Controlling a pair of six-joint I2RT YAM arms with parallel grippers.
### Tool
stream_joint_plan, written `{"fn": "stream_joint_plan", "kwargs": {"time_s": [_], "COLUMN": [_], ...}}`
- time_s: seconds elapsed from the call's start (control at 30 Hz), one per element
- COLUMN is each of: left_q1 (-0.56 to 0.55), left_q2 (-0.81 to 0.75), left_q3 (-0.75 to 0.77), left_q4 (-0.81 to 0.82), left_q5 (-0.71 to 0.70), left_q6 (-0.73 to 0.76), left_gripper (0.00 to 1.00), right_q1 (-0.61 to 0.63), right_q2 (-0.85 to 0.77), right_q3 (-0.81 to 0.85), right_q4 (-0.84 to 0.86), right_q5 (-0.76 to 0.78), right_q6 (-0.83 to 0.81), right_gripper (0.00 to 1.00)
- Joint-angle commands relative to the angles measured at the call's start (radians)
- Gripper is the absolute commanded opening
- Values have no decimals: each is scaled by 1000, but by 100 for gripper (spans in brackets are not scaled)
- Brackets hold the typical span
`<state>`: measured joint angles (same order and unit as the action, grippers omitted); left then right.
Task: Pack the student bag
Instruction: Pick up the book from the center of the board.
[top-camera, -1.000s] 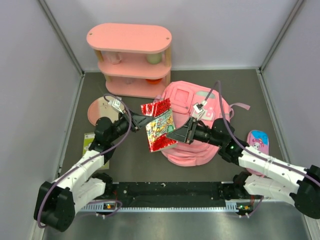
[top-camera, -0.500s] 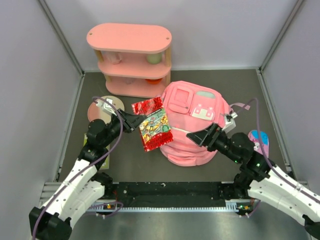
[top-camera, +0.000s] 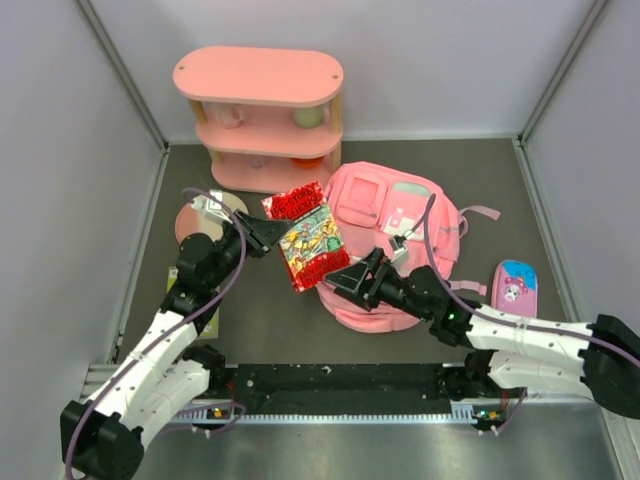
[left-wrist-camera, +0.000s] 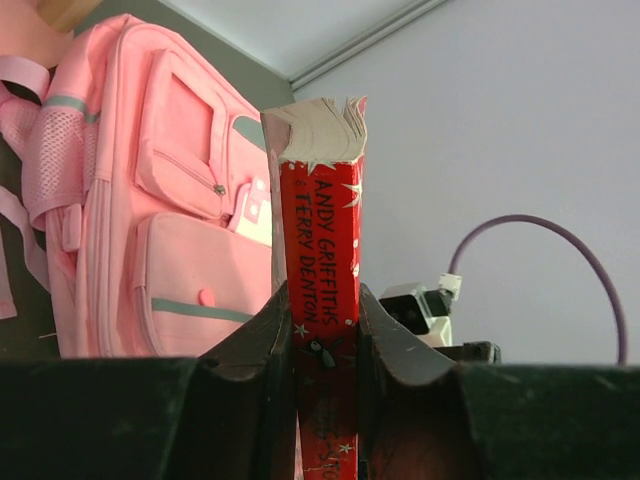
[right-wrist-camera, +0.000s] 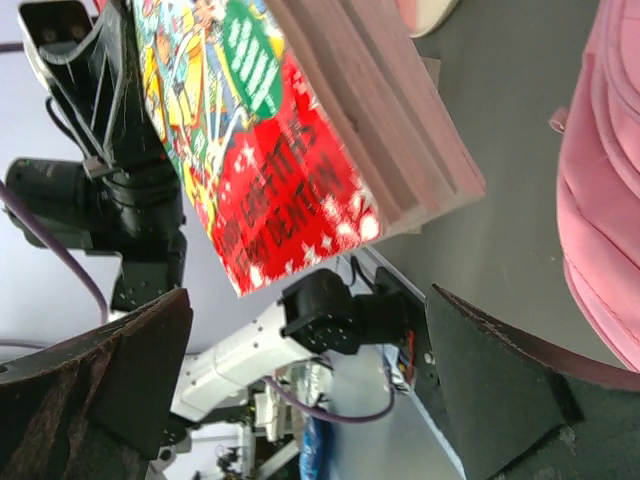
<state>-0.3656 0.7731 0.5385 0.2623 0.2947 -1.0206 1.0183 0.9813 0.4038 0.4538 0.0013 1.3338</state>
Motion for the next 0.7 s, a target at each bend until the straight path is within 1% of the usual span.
{"fn": "stream_joint_plan", "kwargs": {"time_s": [0.0,0.07,0.1,0.13,0.27,0.3,0.33,0.4,0.43,0.53,0.57,0.63,0.67], "left_q1": [-4,-6,-6,-6,-7,-7,-7,-7,-7,-6,-6,-6,-6], "left_q2": [-23,-26,-26,-26,-21,-18,-18,-18,-20,-29,-34,-40,-41], "left_q3": [48,48,48,44,35,29,25,17,15,12,12,8,6], "left_q4": [161,164,167,175,207,213,221,235,233,222,219,207,204], "left_q5": [-2,-3,-3,0,6,7,11,12,9,9,8,6,1], "left_q6": [-44,-47,-52,-56,-76,-87,-93,-104,-102,-102,-99,-98,-95], "left_gripper": [0,0,0,0,0,0,0,0,0,0,0,0,0], "right_q1": [12,14,14,14,14,14,14,14,16,16,16,16,14], "right_q2": [100,154,171,192,290,307,324,375,393,436,439,441,438], "right_q3": [21,20,12,9,12,13,26,32,27,7,1,-11,-17], "right_q4": [284,318,397,434,566,629,644,684,748,841,879,913,928], "right_q5": [43,46,51,57,97,103,108,123,127,163,181,203,212], "right_q6": [123,163,185,200,228,228,223,234,234,235,235,214,208], "right_gripper": [98,98,99,99,99,99,99,97,96,85,75,66,57]}}
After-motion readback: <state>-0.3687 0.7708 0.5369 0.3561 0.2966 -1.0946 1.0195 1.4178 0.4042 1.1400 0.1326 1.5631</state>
